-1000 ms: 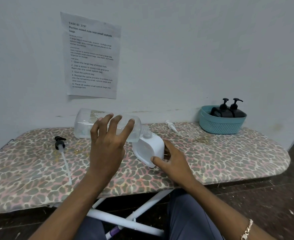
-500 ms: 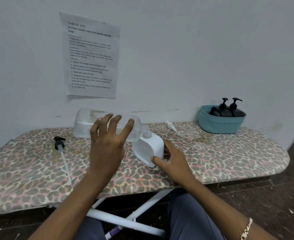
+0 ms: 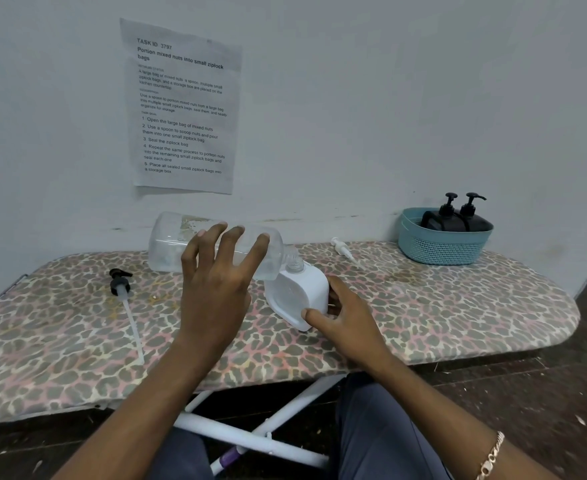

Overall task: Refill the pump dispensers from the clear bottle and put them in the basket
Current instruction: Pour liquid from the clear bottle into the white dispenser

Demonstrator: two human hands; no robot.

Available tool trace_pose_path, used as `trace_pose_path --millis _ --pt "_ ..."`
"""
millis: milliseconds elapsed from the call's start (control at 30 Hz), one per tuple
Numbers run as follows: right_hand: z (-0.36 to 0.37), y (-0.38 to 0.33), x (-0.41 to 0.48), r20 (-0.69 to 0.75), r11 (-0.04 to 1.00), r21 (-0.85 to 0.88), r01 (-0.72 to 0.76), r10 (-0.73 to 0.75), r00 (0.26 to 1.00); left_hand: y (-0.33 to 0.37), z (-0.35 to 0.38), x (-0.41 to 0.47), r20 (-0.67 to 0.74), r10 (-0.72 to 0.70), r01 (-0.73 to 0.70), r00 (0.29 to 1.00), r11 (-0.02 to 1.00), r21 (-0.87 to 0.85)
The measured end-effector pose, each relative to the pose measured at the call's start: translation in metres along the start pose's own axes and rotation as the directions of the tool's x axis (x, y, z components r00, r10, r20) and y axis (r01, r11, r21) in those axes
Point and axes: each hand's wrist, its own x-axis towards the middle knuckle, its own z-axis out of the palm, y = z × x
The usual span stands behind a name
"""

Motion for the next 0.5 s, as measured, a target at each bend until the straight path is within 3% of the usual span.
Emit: trace_pose_path --millis 500 --pt "0.0004 0.001 0.0009 0.003 1.0 0.014 0.002 -0.002 1.0 0.0 0.0015 -0.0004 -0.004 -0.002 0.002 1.0 1.0 -0.004"
